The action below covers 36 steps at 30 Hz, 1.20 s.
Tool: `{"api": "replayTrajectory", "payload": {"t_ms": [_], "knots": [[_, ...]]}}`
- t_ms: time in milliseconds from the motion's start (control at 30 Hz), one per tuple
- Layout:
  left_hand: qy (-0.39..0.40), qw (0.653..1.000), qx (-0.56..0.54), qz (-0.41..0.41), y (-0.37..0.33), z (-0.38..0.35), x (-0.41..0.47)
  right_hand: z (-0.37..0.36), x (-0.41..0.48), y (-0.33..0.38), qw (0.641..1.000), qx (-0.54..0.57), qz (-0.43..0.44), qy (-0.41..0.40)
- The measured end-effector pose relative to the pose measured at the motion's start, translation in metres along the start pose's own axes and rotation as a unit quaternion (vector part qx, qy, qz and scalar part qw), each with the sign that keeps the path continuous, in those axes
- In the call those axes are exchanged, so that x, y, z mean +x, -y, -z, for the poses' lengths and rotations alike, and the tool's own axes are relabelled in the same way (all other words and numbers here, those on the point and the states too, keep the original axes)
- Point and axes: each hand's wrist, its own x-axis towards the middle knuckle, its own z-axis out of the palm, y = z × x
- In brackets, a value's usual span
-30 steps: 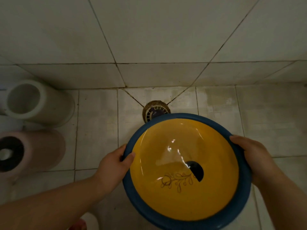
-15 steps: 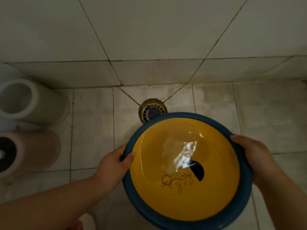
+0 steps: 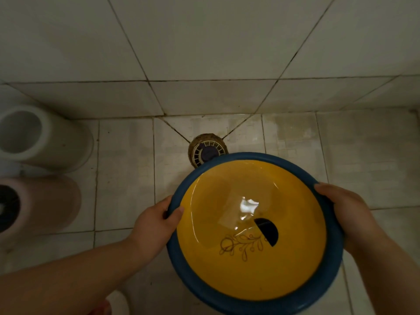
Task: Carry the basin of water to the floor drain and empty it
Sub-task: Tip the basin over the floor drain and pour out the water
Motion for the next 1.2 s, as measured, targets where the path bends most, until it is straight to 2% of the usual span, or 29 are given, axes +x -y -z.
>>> {"api": "replayTrajectory", "payload": {"t_ms": [1200], "knots": [[0.013, 1.0, -0.01, -0.007, -0.001, -0.008, -0.002, 0.003, -0.01, 0.005, 0.999, -0.004, -0.01, -0.032]]}}
